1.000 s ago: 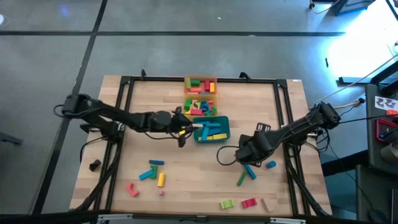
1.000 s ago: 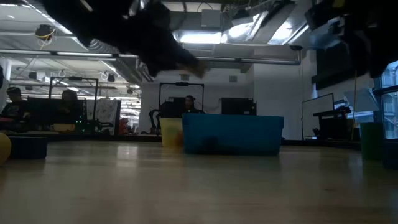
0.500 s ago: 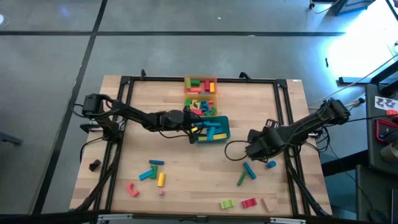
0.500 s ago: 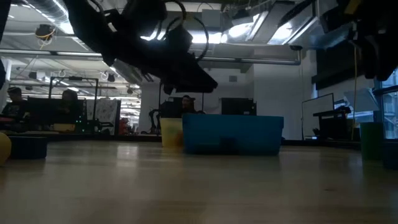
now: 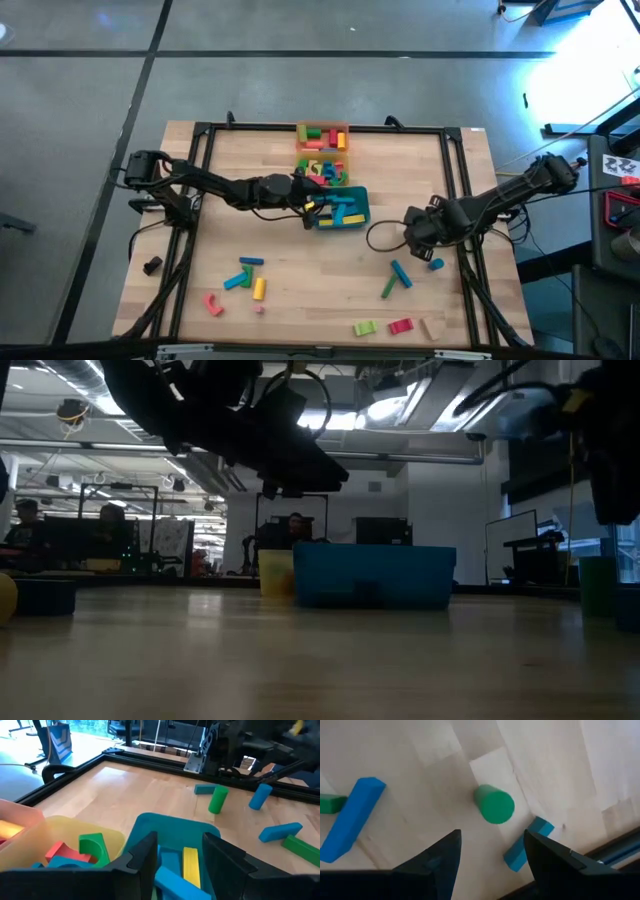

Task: Sort blocks by size
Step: Put the green cylinder block into the orange bin

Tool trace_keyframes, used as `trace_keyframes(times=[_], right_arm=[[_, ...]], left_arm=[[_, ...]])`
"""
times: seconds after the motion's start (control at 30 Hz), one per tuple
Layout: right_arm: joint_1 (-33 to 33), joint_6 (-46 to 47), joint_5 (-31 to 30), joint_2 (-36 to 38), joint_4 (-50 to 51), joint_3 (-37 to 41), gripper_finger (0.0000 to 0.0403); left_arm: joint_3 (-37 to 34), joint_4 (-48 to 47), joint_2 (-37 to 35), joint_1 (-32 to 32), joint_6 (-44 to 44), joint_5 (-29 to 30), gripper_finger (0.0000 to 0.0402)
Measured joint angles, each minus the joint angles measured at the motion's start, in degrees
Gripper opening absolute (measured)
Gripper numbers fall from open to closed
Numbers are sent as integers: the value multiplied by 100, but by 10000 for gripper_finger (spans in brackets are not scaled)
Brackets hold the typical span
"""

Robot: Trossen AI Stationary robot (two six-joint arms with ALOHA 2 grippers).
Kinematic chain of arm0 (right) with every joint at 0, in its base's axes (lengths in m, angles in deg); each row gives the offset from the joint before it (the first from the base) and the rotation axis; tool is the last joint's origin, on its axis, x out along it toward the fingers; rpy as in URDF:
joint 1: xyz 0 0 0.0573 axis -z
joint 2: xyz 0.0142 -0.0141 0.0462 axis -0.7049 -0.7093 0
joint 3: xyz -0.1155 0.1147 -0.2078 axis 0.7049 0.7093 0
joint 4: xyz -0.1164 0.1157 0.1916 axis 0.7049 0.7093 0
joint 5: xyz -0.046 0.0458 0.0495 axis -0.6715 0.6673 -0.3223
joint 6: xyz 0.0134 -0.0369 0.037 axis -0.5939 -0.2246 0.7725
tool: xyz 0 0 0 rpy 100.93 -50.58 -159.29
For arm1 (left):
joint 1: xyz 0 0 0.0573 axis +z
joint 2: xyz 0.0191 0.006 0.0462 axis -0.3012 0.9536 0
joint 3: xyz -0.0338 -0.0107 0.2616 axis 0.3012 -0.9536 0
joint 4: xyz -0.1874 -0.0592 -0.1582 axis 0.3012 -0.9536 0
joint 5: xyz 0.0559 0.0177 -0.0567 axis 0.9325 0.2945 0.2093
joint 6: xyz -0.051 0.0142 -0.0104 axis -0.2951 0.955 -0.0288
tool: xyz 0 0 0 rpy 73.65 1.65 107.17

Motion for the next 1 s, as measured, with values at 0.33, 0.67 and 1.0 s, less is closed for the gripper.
trace_keyframes(times=[0.33,0.67,1.0], right_arm=[[1283,-457,439,134,-126,43,218],[1604,-321,708,97,-414,43,218],[1602,-99,706,22,-954,591,218]], left_arm=[[0,-160,-5,0,-304,2,141],[0,-185,-9,0,-382,2,141],[0,-326,-9,0,-378,2,141]])
